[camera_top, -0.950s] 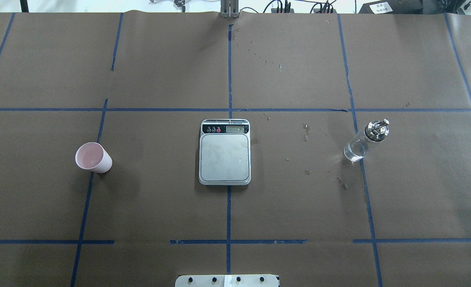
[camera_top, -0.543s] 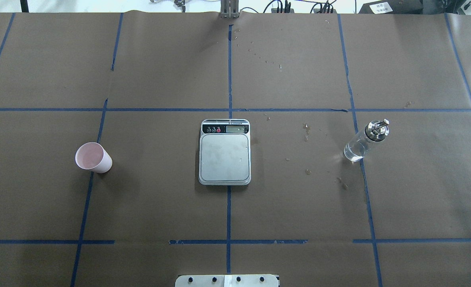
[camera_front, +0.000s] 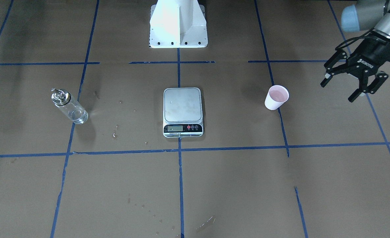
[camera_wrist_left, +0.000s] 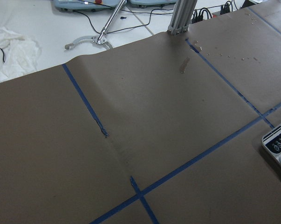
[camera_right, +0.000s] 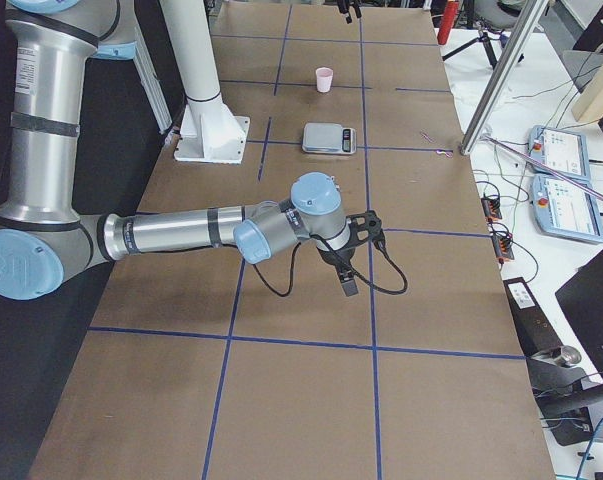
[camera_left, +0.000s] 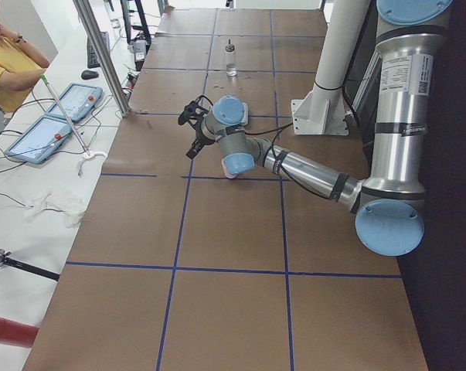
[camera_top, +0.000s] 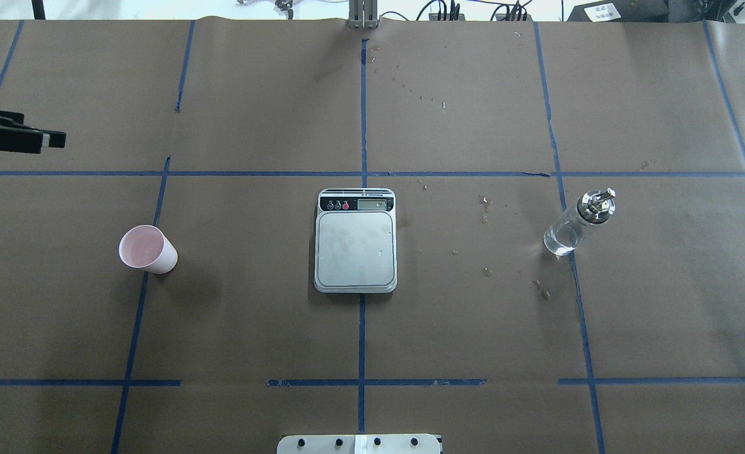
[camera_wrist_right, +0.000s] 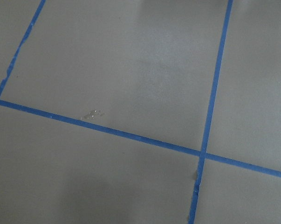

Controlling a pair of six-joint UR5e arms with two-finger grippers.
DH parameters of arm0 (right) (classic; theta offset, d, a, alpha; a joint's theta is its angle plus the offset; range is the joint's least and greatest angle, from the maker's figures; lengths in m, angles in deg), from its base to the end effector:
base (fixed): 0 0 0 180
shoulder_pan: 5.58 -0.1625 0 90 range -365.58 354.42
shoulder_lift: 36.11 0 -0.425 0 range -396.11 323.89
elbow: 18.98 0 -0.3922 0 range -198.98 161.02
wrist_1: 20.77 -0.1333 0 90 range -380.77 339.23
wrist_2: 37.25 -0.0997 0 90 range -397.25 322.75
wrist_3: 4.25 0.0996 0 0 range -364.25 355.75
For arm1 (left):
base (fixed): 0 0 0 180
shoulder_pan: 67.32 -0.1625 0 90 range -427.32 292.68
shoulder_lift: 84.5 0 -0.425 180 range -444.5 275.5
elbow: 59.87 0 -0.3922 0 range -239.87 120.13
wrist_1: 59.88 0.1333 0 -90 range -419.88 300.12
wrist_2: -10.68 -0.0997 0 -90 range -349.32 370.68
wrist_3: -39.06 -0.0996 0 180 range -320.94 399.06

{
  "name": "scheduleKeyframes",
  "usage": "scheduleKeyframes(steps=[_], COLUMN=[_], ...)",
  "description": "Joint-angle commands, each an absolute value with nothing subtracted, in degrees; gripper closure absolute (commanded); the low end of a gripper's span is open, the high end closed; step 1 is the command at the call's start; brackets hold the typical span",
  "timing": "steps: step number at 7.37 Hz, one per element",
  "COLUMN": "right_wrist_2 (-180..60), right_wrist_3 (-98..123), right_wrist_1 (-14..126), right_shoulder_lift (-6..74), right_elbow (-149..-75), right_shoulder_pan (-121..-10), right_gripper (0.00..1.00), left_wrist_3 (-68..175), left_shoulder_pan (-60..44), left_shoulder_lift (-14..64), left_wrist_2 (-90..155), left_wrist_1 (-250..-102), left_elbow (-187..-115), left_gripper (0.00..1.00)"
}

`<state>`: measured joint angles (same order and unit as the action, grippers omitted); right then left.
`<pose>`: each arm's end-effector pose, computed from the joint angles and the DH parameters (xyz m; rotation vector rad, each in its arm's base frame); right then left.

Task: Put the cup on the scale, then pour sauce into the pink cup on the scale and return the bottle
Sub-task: 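Move the left gripper down to the pink cup and grasp it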

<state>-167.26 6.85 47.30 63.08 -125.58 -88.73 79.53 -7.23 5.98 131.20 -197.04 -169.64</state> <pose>0.0157 -0.4504 0.5491 0.3781 -0.7503 -0.1090 0.1722 -0.4651 0.3926 0.6647 1.0408 0.1528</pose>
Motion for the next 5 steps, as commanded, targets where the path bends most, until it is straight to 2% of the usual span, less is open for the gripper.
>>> scheduleKeyframes(steps=[1,3,4,5], right_wrist_2=[-167.3,-167.3,-167.3,-167.3], right_wrist_3=[7.1,7.1,7.1,7.0], right_wrist_1=[47.3,47.3,47.3,47.3], right_shoulder_lift=[63.3,63.6,63.6,63.6], right_elbow=[-125.6,-125.6,-125.6,-125.6], right_shoulder_pan=[-88.7,-88.7,-88.7,-88.7], right_gripper=[0.0,0.0,0.0,0.0], left_wrist_3=[86.3,100.5,105.4,105.6], left_shoulder_pan=[-16.8,-24.8,-30.2,-31.1], left_shoulder_lift=[5.0,2.6,2.4,2.0], left_wrist_2=[117.3,113.7,109.2,108.4], left_wrist_1=[-188.8,-186.6,-186.4,-186.4], left_elbow=[-171.9,-173.9,-174.2,-174.2], left_gripper=[0.03,0.45,0.47,0.47])
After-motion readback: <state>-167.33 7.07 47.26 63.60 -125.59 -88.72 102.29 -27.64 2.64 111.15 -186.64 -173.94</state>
